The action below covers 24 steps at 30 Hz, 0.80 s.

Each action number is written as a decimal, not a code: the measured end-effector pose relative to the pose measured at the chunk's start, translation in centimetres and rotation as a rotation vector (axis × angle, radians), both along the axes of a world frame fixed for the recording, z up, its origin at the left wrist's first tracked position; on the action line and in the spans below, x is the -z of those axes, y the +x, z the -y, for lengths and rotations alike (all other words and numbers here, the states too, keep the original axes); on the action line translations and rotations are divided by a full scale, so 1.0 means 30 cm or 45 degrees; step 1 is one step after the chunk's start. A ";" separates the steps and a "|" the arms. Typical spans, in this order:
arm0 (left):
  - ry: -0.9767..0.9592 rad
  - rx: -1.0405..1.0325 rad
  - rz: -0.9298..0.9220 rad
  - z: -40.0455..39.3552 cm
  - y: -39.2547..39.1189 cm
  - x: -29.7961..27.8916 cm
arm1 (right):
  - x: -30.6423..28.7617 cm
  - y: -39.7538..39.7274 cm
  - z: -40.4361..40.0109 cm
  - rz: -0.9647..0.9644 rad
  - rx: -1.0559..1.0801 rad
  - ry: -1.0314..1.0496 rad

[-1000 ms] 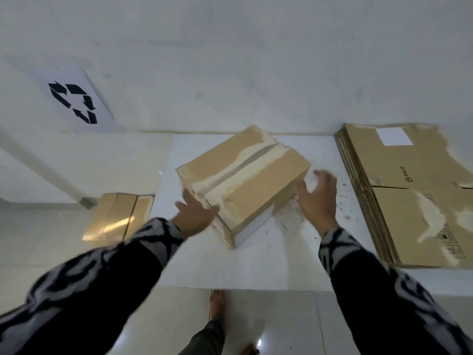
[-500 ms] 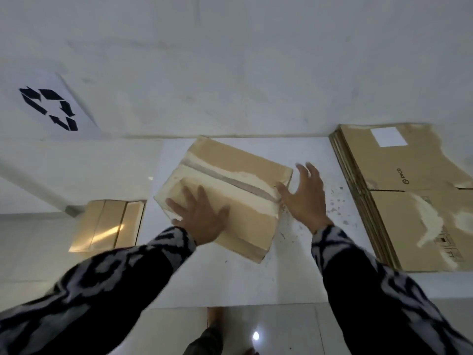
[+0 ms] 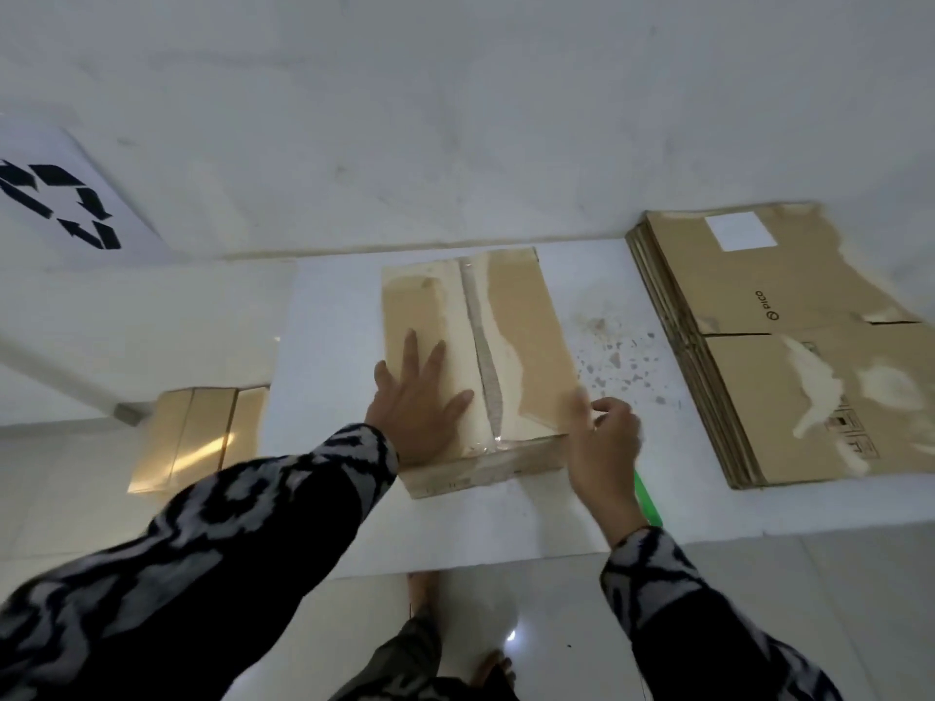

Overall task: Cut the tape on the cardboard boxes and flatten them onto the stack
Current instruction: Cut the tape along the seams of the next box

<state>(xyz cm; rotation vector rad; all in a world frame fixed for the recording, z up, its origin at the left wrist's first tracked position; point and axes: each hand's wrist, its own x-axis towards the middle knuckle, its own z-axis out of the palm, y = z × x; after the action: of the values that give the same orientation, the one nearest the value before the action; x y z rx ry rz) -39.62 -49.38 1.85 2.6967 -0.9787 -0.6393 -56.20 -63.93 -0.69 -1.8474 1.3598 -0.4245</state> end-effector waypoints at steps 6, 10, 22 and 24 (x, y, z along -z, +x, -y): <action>0.119 0.264 -0.041 -0.125 -0.064 -0.037 | 0.222 -0.201 0.202 -0.741 -0.262 0.008; 0.078 0.406 0.155 -0.153 -0.071 -0.065 | 0.316 -0.237 0.155 -0.623 -0.134 0.044; -0.082 0.413 0.048 -0.174 -0.055 -0.032 | -0.071 -0.268 0.033 0.364 -0.112 0.561; -0.046 0.462 0.177 -0.170 -0.055 -0.031 | -0.120 -0.262 -0.031 0.374 -0.253 0.581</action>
<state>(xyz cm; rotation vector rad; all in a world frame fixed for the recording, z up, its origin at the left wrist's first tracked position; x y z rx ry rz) -41.28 -44.29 2.78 2.5794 -1.5206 -0.4902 -64.05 -63.00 2.91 -1.4569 0.9670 -0.2439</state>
